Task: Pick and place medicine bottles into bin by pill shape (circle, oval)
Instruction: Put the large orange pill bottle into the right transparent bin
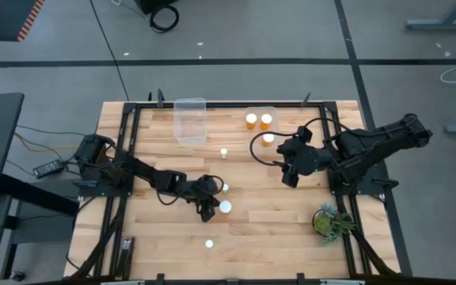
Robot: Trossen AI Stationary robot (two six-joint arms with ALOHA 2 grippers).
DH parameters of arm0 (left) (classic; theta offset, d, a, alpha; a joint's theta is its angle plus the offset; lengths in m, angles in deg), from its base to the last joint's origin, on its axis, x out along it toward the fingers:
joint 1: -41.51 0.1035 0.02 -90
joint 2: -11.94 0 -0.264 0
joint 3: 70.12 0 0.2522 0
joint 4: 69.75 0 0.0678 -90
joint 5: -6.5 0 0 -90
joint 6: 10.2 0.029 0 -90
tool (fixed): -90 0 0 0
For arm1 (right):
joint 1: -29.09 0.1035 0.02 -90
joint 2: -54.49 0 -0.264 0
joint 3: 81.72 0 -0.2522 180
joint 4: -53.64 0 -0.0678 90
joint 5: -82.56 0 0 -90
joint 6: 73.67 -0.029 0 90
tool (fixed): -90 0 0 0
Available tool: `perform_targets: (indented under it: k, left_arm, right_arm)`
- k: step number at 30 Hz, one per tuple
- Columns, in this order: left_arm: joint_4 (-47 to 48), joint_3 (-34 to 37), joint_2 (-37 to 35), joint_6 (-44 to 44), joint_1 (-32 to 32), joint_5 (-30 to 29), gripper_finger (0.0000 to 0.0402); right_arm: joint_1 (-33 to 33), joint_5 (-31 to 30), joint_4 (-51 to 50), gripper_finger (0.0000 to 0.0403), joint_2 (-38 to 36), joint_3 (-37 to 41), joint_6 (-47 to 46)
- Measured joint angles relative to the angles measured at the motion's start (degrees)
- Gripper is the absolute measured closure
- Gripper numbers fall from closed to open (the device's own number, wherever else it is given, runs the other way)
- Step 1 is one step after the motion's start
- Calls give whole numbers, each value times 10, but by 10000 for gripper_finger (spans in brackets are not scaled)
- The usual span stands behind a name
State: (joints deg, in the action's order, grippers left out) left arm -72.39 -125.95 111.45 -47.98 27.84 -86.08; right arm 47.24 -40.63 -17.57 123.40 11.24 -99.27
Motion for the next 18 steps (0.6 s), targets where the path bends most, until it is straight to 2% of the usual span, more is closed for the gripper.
perform_targets:
  k: [5, 8, 13, 18]
  left_arm:
    - [-2, 0, -10, 30, 0, 31, 383]
    - [-2, 0, -14, 43, 0, 33, 390]
    - [10, 0, -17, 80, 9, 58, 396]
    - [66, 0, -17, 101, 19, 60, 386]
  right_arm:
    - [0, 5, 43, 146, 0, 37, 1]
    - [0, 16, 101, 146, 0, 82, 8]
    - [0, 81, 207, 146, 1, 150, 29]
    - [-4, 108, 235, 146, 1, 165, 17]
